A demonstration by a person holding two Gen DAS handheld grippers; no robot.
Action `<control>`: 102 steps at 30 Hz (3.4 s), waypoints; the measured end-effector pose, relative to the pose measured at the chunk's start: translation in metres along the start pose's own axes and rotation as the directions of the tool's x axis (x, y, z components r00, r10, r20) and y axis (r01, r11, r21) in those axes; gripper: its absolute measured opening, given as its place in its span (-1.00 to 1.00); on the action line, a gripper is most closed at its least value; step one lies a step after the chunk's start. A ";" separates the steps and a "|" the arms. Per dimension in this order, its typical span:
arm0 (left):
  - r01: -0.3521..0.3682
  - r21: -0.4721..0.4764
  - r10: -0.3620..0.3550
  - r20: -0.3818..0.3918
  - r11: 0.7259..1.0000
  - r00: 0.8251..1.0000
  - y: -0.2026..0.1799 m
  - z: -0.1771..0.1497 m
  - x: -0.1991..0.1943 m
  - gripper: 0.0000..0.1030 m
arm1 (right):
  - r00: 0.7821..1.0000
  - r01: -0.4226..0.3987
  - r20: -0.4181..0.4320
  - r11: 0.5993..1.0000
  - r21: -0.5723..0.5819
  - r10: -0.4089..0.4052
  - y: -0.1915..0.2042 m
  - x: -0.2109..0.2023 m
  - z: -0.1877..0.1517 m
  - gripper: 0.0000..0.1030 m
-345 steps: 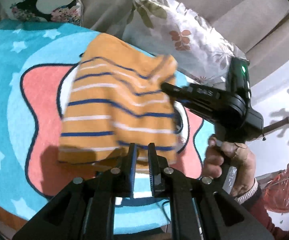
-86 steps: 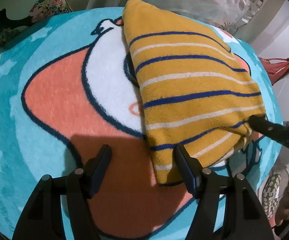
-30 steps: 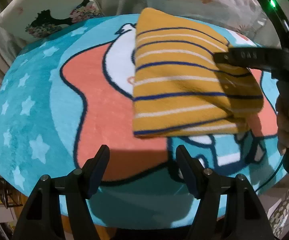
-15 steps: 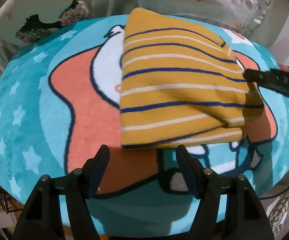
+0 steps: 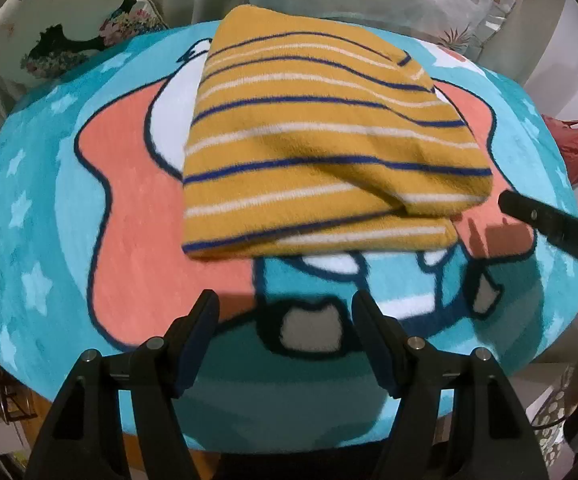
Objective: Fold small clothes
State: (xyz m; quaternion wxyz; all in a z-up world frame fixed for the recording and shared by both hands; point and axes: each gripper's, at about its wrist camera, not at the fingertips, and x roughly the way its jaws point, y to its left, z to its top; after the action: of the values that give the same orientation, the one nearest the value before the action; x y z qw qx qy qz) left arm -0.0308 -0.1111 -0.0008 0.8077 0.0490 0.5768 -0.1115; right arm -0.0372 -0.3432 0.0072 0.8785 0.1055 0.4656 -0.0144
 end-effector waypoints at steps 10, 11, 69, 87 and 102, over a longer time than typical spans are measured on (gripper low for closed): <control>0.000 -0.039 0.001 0.022 0.999 1.000 -0.006 -0.019 -0.010 0.32 | 0.999 -0.010 -0.034 1.000 -0.023 0.009 -0.005 -0.003 -0.031 0.09; -0.002 -0.038 0.003 0.027 0.999 1.000 -0.007 -0.020 -0.012 0.32 | 0.999 -0.011 -0.031 1.000 -0.025 0.011 -0.005 -0.004 -0.033 0.09; 0.070 -0.130 -0.009 0.418 0.989 0.909 0.026 -0.010 -0.118 1.00 | 0.991 0.035 0.131 0.992 -0.124 -0.018 0.051 -0.041 -0.046 0.18; -0.037 -0.154 0.085 0.315 0.987 0.945 0.027 -0.011 -0.093 1.00 | 0.994 0.042 0.107 0.987 -0.155 -0.025 0.064 -0.025 -0.045 0.23; -0.157 -0.199 0.195 0.191 0.967 0.962 0.035 -0.008 -0.048 1.00 | 0.997 0.066 0.059 0.983 -0.169 -0.057 0.055 -0.008 -0.043 0.27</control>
State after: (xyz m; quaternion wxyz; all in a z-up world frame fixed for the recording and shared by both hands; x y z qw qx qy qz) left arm -0.0449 -0.0699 0.0398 0.8717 0.0143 0.4897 0.0097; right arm -0.0701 -0.2817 0.0002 0.8958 0.0148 0.4442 -0.0042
